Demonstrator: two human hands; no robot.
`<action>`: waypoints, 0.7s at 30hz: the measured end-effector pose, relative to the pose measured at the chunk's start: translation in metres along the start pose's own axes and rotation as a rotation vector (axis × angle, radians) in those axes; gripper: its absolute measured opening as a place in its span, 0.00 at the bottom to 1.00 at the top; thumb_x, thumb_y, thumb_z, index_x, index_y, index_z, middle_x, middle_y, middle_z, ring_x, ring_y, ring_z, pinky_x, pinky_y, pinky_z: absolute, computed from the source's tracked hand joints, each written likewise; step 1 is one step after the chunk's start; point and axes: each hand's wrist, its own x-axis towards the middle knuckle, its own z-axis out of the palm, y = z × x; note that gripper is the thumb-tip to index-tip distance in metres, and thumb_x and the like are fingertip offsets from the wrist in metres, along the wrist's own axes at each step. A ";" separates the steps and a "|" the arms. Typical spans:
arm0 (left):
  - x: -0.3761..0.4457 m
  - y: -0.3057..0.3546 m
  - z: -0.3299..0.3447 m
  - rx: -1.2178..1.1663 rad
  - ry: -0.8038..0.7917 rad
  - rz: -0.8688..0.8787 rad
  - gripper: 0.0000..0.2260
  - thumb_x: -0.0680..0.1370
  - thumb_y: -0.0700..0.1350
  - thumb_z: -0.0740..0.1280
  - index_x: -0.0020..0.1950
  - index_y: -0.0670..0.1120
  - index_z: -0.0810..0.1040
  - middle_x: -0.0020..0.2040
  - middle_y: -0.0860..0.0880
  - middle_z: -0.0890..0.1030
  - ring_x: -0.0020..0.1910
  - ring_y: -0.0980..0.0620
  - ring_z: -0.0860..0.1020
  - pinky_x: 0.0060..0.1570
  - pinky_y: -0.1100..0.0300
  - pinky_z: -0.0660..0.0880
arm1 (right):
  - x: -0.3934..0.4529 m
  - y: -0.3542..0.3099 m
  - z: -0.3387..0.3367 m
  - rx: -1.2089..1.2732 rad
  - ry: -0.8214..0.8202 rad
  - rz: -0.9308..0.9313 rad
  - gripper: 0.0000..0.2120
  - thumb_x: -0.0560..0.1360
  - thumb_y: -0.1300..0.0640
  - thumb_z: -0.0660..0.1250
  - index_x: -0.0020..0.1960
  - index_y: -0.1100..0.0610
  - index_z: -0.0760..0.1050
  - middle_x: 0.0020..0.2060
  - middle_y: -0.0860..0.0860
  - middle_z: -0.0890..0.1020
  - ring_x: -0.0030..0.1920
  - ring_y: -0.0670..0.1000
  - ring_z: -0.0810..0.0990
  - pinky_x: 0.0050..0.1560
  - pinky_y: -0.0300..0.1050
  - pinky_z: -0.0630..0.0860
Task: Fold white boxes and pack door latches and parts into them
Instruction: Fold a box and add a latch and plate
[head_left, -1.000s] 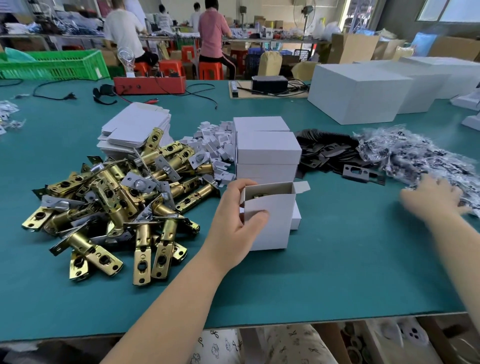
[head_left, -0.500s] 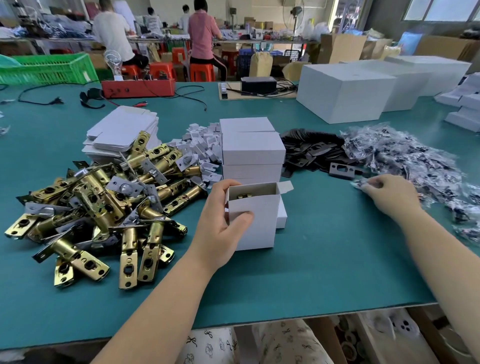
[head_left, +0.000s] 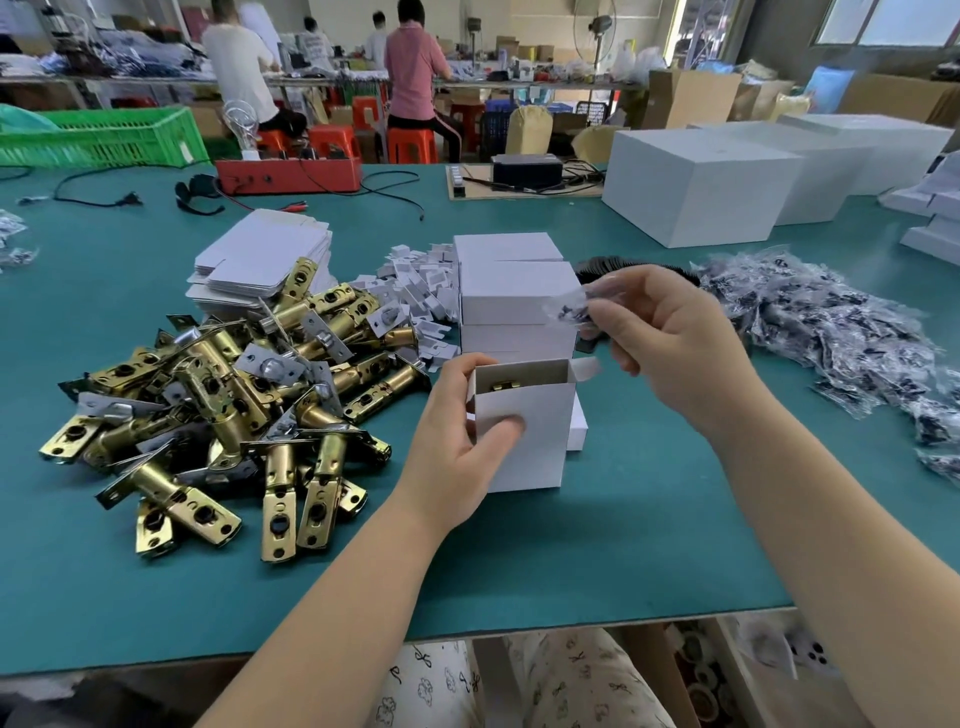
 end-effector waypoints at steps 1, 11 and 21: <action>0.000 0.000 0.000 0.003 -0.001 0.003 0.15 0.73 0.43 0.65 0.55 0.59 0.69 0.48 0.58 0.76 0.46 0.57 0.77 0.42 0.60 0.76 | 0.000 -0.007 0.002 -0.008 -0.044 -0.025 0.07 0.76 0.63 0.67 0.45 0.50 0.76 0.30 0.43 0.82 0.25 0.40 0.72 0.27 0.31 0.68; 0.000 -0.003 0.000 0.019 -0.023 -0.024 0.15 0.73 0.45 0.65 0.56 0.61 0.68 0.49 0.54 0.75 0.42 0.59 0.75 0.40 0.66 0.71 | 0.007 -0.039 0.005 -0.809 -0.430 -0.159 0.07 0.75 0.49 0.68 0.48 0.47 0.84 0.41 0.42 0.74 0.42 0.43 0.73 0.43 0.44 0.69; -0.002 -0.005 0.000 0.072 -0.025 0.005 0.19 0.73 0.52 0.66 0.62 0.62 0.67 0.53 0.51 0.78 0.45 0.55 0.77 0.44 0.61 0.74 | -0.014 -0.030 0.021 -1.027 -0.528 -0.202 0.31 0.72 0.31 0.44 0.49 0.47 0.79 0.38 0.46 0.79 0.50 0.48 0.68 0.52 0.44 0.60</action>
